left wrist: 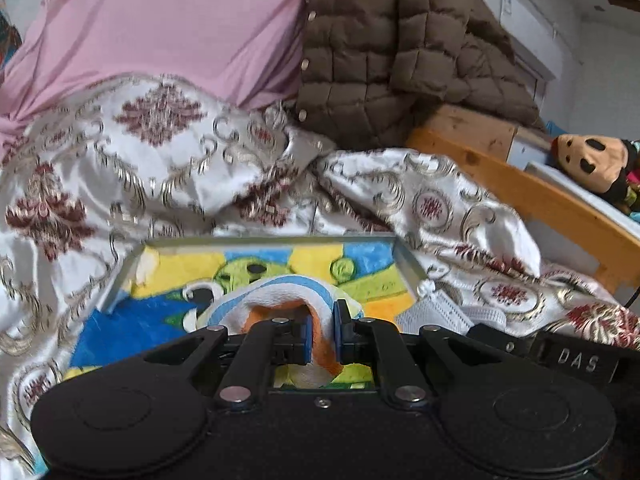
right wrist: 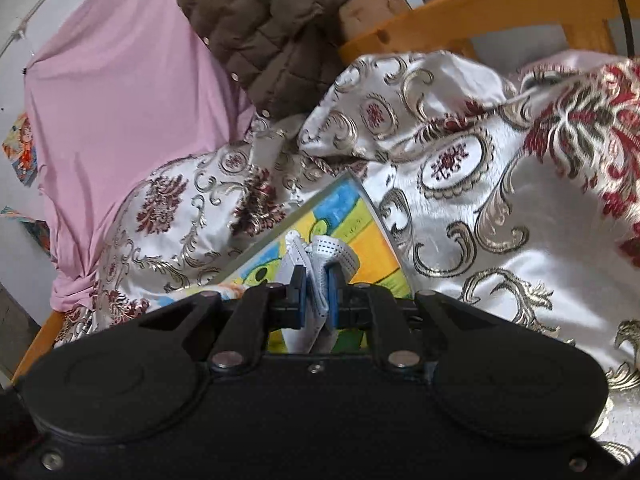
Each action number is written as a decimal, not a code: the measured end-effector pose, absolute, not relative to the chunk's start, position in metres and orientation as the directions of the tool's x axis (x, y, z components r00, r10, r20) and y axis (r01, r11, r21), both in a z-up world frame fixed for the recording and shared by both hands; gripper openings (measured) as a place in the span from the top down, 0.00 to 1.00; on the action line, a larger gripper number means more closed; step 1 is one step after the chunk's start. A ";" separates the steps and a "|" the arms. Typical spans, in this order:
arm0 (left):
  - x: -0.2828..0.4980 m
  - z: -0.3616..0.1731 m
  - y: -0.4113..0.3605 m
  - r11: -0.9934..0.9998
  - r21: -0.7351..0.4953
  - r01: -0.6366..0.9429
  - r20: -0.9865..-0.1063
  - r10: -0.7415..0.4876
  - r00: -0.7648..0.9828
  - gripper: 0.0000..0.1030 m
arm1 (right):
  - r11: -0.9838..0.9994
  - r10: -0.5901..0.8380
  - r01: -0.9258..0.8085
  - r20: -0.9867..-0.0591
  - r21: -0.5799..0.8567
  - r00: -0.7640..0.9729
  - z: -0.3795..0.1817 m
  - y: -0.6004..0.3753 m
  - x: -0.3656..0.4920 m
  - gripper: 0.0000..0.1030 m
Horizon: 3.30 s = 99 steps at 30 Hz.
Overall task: Organize soft objects
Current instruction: 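Carry both held items onto the frog picture tray and open both tools, then lift both open tools up and away from the tray, then reach the right tool to the navy dotted cloth and grasp it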
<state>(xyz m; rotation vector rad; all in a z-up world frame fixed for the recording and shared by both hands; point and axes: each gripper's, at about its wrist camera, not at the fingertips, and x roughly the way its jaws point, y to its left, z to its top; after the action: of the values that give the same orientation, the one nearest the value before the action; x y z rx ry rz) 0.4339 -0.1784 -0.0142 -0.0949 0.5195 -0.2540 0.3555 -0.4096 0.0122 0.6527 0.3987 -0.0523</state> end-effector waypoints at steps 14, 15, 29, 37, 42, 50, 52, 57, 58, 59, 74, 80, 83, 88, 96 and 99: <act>0.454 -0.046 -0.151 0.971 -0.223 0.090 -0.666 -0.219 0.713 0.79 | 0.774 0.131 0.220 -0.491 0.593 0.861 -0.017 -0.389 0.382 0.78; 0.453 -0.044 -0.150 0.970 -0.223 0.092 -0.662 -0.220 0.716 0.74 | 0.772 0.135 0.219 -0.491 0.596 0.861 -0.018 -0.388 0.382 0.76; 0.401 0.013 -0.132 0.969 -0.225 0.104 -0.565 -0.217 0.796 0.28 | 0.757 0.179 0.123 -0.385 0.641 0.906 0.016 -0.391 0.364 0.22; 0.348 0.061 -0.104 0.968 -0.227 0.108 -0.462 -0.205 0.863 0.15 | 0.825 0.169 0.027 -0.292 0.565 0.941 0.064 -0.374 0.324 0.01; 0.311 0.089 -0.083 0.965 -0.239 0.105 -0.384 -0.193 0.903 0.06 | 0.859 0.145 0.000 -0.243 0.512 0.959 0.091 -0.369 0.291 0.01; 0.251 0.115 -0.062 0.967 -0.216 0.134 -0.304 -0.197 0.932 0.04 | 0.885 0.098 -0.011 -0.164 0.466 0.981 0.115 -0.364 0.234 0.00; 0.237 0.118 -0.057 0.967 -0.216 0.138 -0.289 -0.198 0.937 0.03 | 0.886 0.101 -0.026 -0.138 0.464 0.985 0.119 -0.362 0.221 0.00; 0.206 0.122 -0.045 0.964 -0.218 0.150 -0.264 -0.207 0.942 0.01 | 0.883 0.120 -0.074 -0.071 0.464 0.990 0.125 -0.359 0.191 0.00; 0.200 0.122 -0.042 0.964 -0.219 0.151 -0.259 -0.207 0.944 0.01 | 0.887 0.118 -0.077 -0.064 0.456 0.991 0.126 -0.357 0.185 0.00; 0.194 0.121 -0.039 0.964 -0.219 0.153 -0.253 -0.207 0.945 0.01 | 0.889 0.111 -0.073 -0.059 0.452 0.992 0.125 -0.356 0.179 0.00; 0.110 0.076 -0.012 0.986 -0.096 0.134 -0.271 -0.155 0.950 0.01 | 0.921 0.015 0.003 -0.043 0.390 0.999 0.113 -0.326 0.092 0.00; 0.093 0.062 -0.006 0.987 -0.086 0.139 -0.303 -0.159 0.940 0.01 | 0.941 -0.004 0.035 -0.090 0.336 0.996 0.106 -0.311 0.066 0.00; 0.087 0.055 -0.005 0.987 -0.064 0.146 -0.327 -0.159 0.932 0.01 | 0.949 -0.025 0.066 -0.135 0.308 0.991 0.101 -0.303 0.056 0.00; 0.083 0.040 -0.003 0.985 -0.057 0.164 -0.378 -0.174 0.909 0.01 | 0.958 -0.089 0.141 -0.210 0.248 0.974 0.089 -0.293 0.042 0.00; 0.093 0.008 0.010 0.982 -0.123 0.144 -0.535 -0.188 0.824 0.01 | 0.957 -0.153 0.218 -0.305 0.191 0.940 0.075 -0.283 0.046 0.00; 0.097 0.003 0.012 0.987 -0.114 0.114 -0.568 -0.159 0.808 0.01 | 0.956 -0.161 0.235 -0.355 0.174 0.921 0.069 -0.280 0.054 0.00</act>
<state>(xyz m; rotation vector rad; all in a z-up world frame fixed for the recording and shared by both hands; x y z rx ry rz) 0.0973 0.0122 0.0034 -0.0761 0.6136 -0.1459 0.0540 -0.2803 0.0690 0.2166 0.3455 -0.2050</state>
